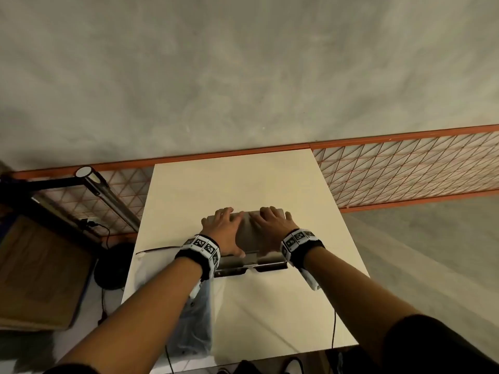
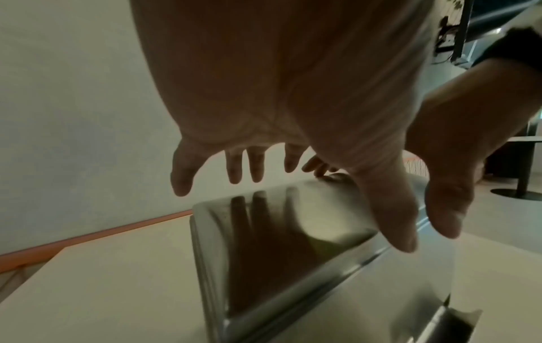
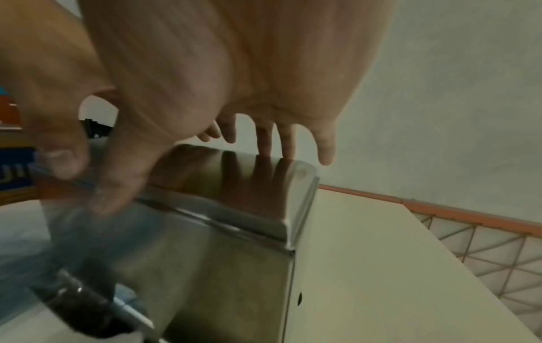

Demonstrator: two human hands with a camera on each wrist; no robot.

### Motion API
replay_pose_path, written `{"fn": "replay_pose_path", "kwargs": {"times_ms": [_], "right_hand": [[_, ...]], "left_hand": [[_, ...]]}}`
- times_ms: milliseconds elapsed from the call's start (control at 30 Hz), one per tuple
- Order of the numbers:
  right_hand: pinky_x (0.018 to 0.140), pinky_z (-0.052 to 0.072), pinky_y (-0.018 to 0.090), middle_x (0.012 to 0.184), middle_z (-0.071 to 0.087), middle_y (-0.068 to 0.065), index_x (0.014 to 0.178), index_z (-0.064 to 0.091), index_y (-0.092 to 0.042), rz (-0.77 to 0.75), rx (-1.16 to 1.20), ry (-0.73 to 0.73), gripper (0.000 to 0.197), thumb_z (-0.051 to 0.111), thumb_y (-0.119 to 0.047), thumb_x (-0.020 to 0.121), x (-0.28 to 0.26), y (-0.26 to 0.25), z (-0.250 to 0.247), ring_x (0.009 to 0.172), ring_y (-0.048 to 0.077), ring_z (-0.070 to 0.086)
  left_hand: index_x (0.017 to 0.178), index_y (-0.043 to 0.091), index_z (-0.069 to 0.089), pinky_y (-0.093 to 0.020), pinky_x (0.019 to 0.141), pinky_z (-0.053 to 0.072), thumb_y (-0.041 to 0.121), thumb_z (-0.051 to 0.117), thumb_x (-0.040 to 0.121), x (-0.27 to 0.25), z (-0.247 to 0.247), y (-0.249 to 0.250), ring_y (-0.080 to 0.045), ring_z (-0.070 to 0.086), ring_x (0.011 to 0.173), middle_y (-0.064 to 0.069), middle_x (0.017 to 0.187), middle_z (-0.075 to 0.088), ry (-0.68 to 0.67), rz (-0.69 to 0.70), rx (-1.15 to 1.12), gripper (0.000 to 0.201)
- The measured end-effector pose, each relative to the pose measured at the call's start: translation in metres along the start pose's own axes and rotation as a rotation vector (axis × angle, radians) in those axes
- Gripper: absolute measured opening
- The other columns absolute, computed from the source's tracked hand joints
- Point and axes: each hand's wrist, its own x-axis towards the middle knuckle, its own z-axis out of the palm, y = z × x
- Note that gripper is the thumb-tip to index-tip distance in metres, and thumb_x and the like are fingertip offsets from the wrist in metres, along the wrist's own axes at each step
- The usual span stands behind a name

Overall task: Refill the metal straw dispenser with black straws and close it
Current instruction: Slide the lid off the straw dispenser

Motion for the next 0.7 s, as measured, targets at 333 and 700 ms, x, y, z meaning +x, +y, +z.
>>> {"fn": "replay_pose_path", "kwargs": {"times_ms": [333, 700], "right_hand": [[0.101, 0.032, 0.065, 0.144, 0.033, 0.005, 0.148, 0.011, -0.035, -0.027, -0.058, -0.07, 0.132, 0.08, -0.074, 0.043, 0.008, 0.002, -0.009, 0.134, 0.032, 0.029], [0.098, 0.036, 0.06, 0.137, 0.036, 0.004, 0.146, 0.012, -0.038, -0.009, -0.015, -0.061, 0.131, 0.081, -0.072, 0.041, 0.013, 0.0, -0.005, 0.125, 0.031, 0.036]], "left_hand": [[0.161, 0.037, -0.002, -0.07, 0.115, 0.026, 0.071, 0.085, 0.059, 0.017, 0.0, -0.013, -0.035, 0.003, 0.156, -0.007, 0.169, 0.003, -0.16, -0.02, 0.056, 0.138], [0.161, 0.038, -0.006, -0.06, 0.105, 0.042, 0.07, 0.085, 0.054, 0.022, 0.005, -0.011, -0.034, 0.029, 0.14, -0.005, 0.152, 0.024, -0.16, -0.004, 0.036, 0.144]]}}
